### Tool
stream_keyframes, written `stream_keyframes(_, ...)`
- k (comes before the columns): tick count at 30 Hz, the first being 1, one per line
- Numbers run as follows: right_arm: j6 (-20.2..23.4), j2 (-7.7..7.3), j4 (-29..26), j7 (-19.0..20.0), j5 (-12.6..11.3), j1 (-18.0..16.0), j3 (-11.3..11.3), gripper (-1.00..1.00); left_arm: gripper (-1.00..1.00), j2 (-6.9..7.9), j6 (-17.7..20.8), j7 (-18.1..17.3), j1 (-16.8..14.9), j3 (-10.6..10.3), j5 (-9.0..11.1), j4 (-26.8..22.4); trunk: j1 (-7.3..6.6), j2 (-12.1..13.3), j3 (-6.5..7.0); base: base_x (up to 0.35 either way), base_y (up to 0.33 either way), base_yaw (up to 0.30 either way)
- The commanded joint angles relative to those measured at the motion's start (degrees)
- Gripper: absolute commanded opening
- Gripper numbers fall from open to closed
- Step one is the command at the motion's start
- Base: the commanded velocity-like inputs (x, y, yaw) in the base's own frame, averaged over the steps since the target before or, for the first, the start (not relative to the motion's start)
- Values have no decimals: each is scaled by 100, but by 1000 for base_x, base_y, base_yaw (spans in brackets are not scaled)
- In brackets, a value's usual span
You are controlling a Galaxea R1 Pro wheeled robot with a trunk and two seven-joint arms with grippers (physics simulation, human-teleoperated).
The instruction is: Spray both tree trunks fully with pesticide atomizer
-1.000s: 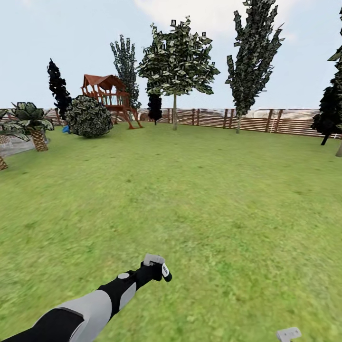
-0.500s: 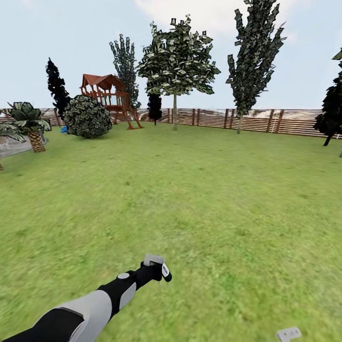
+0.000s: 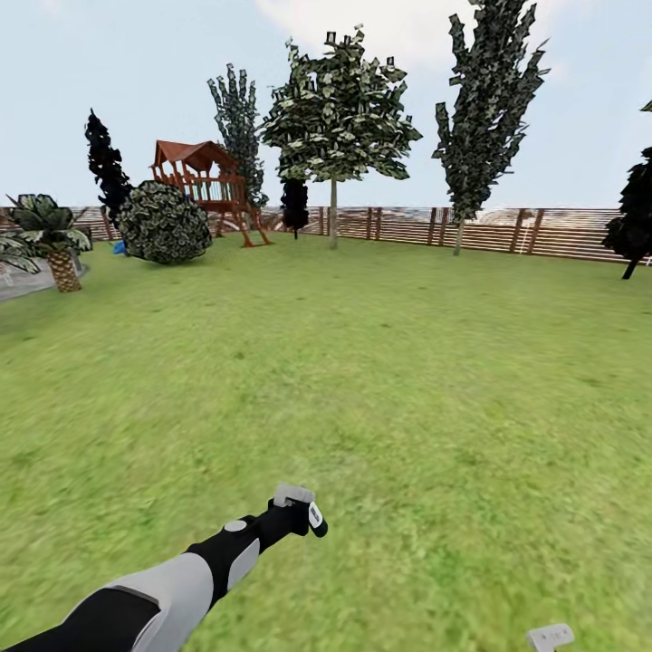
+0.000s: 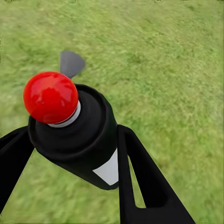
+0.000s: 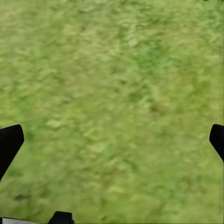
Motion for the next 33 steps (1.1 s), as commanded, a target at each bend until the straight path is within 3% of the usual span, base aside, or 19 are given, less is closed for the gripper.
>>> stream_keyframes(1,-38,0,25,26,-48,-10,43,100,-100,0,-21,-13,-6,-45,61,10,7,-9,-7,350,0,0)
stream_keyframes(33,-38,0,25,26,-48,-10,43,100,-100,0,-21,-13,-6,-44,61,9,7,-9,-7,350,0,0)
